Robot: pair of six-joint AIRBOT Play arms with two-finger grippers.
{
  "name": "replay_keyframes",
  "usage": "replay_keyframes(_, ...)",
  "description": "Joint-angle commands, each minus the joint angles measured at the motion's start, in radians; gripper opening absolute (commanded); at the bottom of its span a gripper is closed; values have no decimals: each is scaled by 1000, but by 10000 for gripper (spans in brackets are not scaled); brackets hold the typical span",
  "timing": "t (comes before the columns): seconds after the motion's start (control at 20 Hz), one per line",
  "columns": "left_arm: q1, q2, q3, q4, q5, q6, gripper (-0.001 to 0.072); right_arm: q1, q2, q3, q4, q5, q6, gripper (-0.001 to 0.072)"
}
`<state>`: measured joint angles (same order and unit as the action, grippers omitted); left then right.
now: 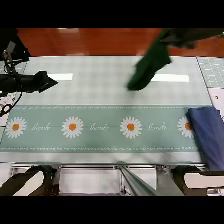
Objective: Fold the shirts.
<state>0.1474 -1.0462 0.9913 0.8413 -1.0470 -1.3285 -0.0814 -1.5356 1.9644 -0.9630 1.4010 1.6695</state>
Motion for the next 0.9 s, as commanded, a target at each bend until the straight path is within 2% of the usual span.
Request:
replay_keyframes(0.0,0,0,0,-13,0,0,22,-216,41,88,-16,175,27,22)
replay_keyframes(0.2,0,0,1,-16,1,0,22,-486,80,78,10,354,11,22)
replay_keyframes(0.4,0,0,1,-31,19,0,22,-696,184,-37,-166,457,-23,21)
replay_keyframes(0.7,0,0,1,-57,52,2,22,-1036,502,-579,-426,459,-61,22)
replay_keyframes(0.85,0,0,1,-57,55,13,22,-1172,599,-785,-534,460,-52,24)
